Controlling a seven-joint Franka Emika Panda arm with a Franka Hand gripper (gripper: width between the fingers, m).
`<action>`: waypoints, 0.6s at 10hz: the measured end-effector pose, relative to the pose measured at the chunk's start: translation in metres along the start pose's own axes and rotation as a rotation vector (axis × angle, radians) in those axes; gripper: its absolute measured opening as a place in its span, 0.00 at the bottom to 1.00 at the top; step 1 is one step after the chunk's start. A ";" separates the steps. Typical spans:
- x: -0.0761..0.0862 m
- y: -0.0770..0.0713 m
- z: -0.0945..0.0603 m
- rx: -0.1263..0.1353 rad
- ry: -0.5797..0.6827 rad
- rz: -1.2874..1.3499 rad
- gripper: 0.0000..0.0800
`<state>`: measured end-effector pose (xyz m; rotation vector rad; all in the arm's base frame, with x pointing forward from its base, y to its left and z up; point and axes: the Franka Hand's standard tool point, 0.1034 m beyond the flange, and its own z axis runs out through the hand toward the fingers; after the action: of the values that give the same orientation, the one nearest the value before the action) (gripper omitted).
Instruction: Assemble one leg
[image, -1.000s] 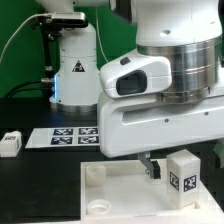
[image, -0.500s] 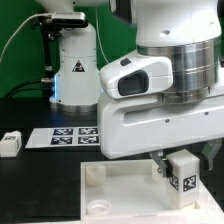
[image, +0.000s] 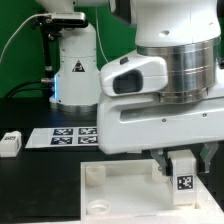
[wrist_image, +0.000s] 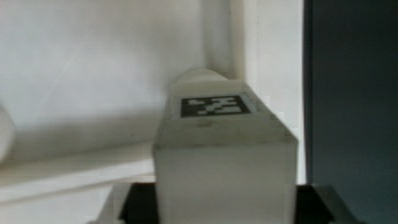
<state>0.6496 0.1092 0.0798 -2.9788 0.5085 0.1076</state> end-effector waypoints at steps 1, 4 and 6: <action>0.000 0.001 0.001 -0.008 0.003 0.167 0.36; 0.000 0.004 0.001 -0.016 0.004 0.557 0.36; -0.001 0.005 0.001 -0.023 0.005 0.777 0.36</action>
Offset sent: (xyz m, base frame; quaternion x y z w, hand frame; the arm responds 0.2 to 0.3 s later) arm 0.0059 -0.0010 -0.0032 -0.0028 -0.0152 0.3475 0.9376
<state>0.6472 0.1053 0.0780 -2.6127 1.6270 0.1683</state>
